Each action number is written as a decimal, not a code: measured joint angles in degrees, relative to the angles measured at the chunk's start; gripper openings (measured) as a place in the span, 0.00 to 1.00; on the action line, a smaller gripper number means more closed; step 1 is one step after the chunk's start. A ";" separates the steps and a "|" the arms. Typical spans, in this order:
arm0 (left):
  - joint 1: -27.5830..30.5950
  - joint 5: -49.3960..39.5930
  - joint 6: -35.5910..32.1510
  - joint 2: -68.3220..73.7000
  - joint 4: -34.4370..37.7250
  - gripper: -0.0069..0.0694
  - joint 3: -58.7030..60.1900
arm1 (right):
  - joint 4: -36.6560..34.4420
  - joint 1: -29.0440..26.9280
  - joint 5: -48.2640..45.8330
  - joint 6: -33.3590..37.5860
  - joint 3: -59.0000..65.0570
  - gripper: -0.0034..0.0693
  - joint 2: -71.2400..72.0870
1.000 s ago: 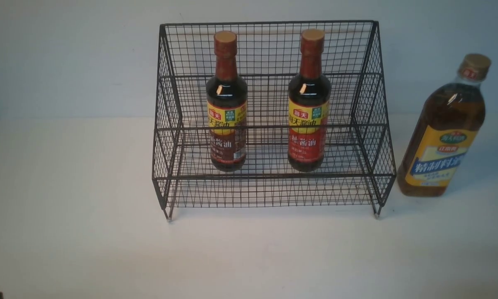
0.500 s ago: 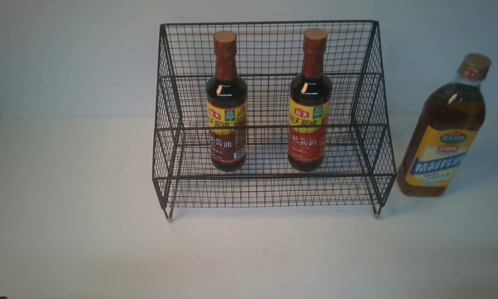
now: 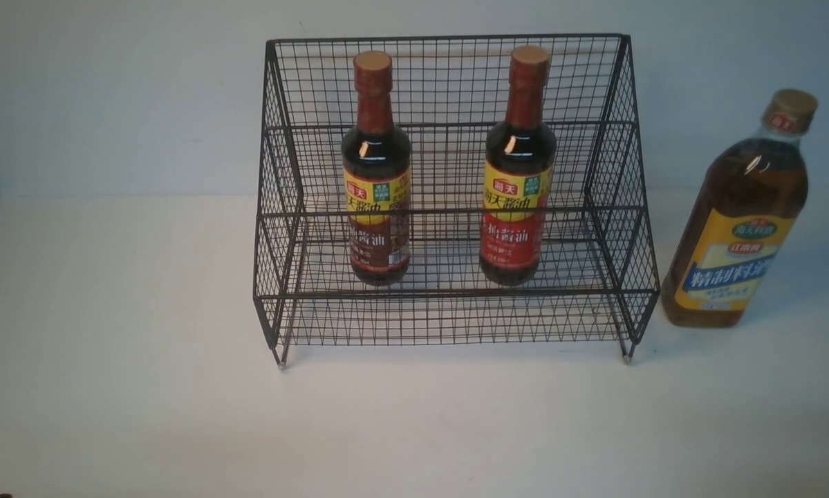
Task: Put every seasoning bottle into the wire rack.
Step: Use the right arm to grab the condiment bottle closest to it
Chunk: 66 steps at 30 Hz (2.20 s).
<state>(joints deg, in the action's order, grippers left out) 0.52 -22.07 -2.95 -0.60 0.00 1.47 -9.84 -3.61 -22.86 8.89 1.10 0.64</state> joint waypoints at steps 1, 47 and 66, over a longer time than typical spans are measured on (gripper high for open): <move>0.00 0.00 0.00 0.00 0.00 0.08 0.00 | 0.00 0.00 0.00 0.00 0.00 0.03 0.00; 0.00 0.00 0.00 0.00 0.00 0.08 0.00 | 19.95 0.00 54.92 -22.13 -25.73 0.17 -56.84; 0.00 0.00 -0.05 0.00 0.00 0.08 0.00 | 23.17 1.94 59.23 -22.48 -44.02 0.86 -89.58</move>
<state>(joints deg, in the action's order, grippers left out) 0.52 -22.07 -3.00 -0.60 0.00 1.47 13.33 -1.67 36.37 -13.59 -42.92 -88.93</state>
